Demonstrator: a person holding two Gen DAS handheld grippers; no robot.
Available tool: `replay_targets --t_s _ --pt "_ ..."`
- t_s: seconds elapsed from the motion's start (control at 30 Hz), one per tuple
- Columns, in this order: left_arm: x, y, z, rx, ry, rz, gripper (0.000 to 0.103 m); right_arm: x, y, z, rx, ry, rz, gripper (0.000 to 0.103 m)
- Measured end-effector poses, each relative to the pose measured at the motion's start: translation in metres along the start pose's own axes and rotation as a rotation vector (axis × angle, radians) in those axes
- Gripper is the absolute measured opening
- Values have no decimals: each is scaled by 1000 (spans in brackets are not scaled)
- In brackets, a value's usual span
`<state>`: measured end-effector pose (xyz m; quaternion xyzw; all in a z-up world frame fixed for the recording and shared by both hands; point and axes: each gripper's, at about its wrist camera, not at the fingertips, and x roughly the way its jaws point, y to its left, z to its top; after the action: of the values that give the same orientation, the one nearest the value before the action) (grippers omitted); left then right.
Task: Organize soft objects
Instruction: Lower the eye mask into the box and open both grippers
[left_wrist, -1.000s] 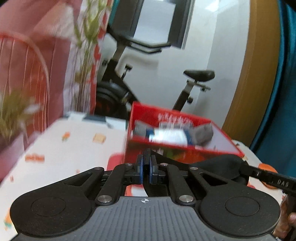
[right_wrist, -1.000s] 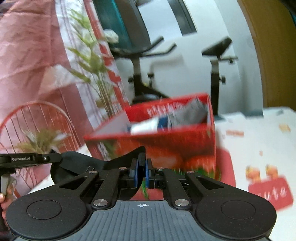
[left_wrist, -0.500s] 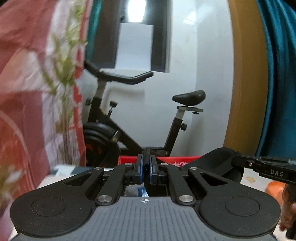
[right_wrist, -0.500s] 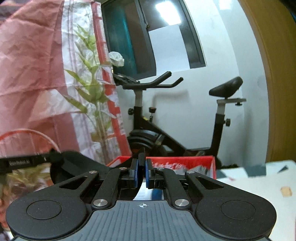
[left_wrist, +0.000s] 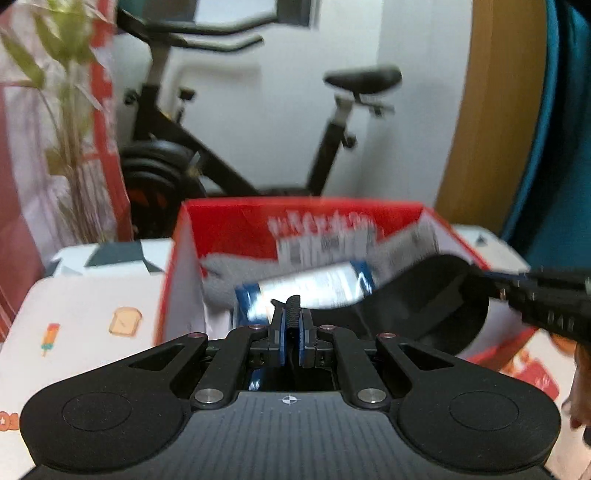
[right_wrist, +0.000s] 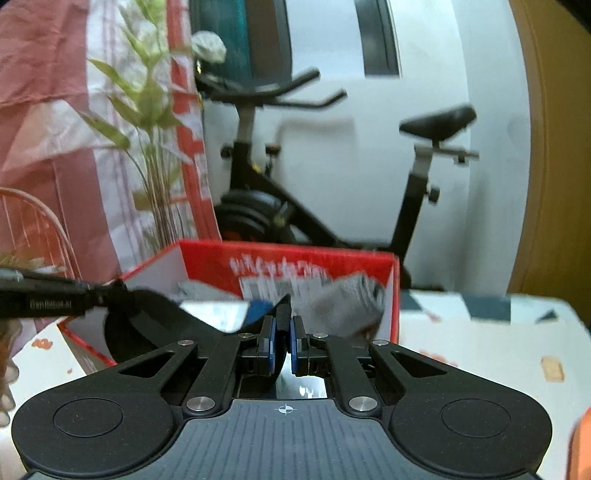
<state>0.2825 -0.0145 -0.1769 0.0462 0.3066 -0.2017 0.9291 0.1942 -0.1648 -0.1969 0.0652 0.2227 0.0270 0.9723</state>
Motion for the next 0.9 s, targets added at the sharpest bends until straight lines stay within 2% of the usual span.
replay_targets --t_s 0.3,0.47,0.53,0.57,0.6,0.63,0.7,0.73,0.8,0.83,0.9 --pt "21 13 -2 -1 73 16 8 22 -11 -8 83 119 -27 7" --pt "22 10 1 43 101 34 11 23 -10 -9 82 132 -34 7" --pt "19 9 3 60 99 29 19 22 -10 -7 93 136 -38 8" --pt "18 9 4 66 96 27 35 21 -9 -6 91 137 -44 9" --pt "16 10 6 69 91 24 58 21 -8 -5 84 139 -55 12" --pt "14 10 7 66 79 23 68 21 -7 -5 75 141 -65 13" --pt "2 10 7 51 21 16 90 20 -4 -4 63 142 -84 27" --pt "-3 10 7 48 -2 18 93 17 -2 -2 57 134 -86 33" --pt "-13 7 6 54 -36 33 98 9 1 0 33 104 -86 58" --pt "-17 6 6 57 -46 38 99 4 3 1 16 82 -88 62" --pt "-28 4 4 50 -71 41 103 -7 7 3 -10 46 -89 77"
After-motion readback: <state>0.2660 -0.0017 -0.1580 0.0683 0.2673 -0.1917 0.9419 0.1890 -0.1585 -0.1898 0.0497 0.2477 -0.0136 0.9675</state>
